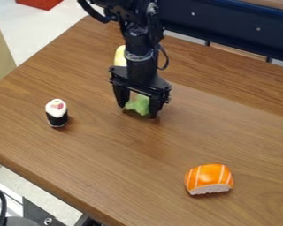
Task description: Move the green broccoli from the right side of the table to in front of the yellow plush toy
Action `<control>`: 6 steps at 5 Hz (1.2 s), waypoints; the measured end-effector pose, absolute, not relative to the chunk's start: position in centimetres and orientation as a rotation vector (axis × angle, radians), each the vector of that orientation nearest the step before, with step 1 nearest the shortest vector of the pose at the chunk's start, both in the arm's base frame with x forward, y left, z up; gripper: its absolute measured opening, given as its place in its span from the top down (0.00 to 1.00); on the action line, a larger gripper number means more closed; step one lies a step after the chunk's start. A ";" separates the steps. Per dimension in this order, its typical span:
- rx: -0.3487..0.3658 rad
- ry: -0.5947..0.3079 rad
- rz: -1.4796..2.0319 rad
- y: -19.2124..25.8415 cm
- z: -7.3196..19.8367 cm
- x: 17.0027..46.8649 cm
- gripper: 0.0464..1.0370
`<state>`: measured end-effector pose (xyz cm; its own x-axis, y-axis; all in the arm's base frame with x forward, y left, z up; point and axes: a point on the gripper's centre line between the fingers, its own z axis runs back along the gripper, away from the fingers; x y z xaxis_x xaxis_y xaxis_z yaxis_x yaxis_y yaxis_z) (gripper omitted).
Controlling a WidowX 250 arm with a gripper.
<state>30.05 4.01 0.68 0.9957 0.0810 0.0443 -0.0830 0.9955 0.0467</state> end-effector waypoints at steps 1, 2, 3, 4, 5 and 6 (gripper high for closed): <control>0.018 -0.031 0.089 3.5 2.8 30.0 0.04; -0.035 -0.020 0.086 3.0 6.2 29.7 0.04; -0.070 -0.017 0.087 3.1 8.8 30.2 0.04; -0.078 -0.001 0.069 3.3 9.8 30.3 0.04; -0.085 -0.003 0.052 3.4 10.6 30.6 0.04; -0.087 0.004 0.054 3.5 11.0 30.6 0.04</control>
